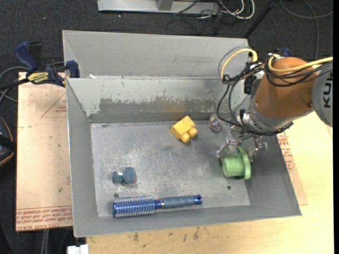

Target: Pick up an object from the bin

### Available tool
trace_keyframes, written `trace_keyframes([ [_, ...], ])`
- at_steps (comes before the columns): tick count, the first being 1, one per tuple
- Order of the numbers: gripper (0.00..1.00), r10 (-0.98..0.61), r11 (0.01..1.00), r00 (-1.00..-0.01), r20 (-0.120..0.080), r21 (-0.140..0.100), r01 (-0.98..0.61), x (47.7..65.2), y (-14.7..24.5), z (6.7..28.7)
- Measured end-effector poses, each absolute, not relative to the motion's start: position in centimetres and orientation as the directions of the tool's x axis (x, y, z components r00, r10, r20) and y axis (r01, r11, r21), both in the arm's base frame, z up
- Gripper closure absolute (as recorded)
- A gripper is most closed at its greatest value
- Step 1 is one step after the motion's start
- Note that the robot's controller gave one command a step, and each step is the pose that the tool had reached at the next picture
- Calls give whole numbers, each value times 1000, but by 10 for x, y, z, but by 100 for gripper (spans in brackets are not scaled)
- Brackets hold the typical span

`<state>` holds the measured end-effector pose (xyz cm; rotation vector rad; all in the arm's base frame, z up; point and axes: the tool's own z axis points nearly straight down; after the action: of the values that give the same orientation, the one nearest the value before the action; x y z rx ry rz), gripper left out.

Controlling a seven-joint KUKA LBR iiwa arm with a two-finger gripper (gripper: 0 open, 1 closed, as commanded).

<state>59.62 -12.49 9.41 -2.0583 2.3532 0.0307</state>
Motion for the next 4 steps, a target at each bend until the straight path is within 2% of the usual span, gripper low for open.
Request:
trace_keyframes([
  [1,0,-928,-373,373,-11,-11,-928,572,-100,77],
  [2,100,-929,-370,370,1,-12,-929,574,-107,79],
  [4,100,-929,-370,370,0,-12,-929,574,-107,79],
])
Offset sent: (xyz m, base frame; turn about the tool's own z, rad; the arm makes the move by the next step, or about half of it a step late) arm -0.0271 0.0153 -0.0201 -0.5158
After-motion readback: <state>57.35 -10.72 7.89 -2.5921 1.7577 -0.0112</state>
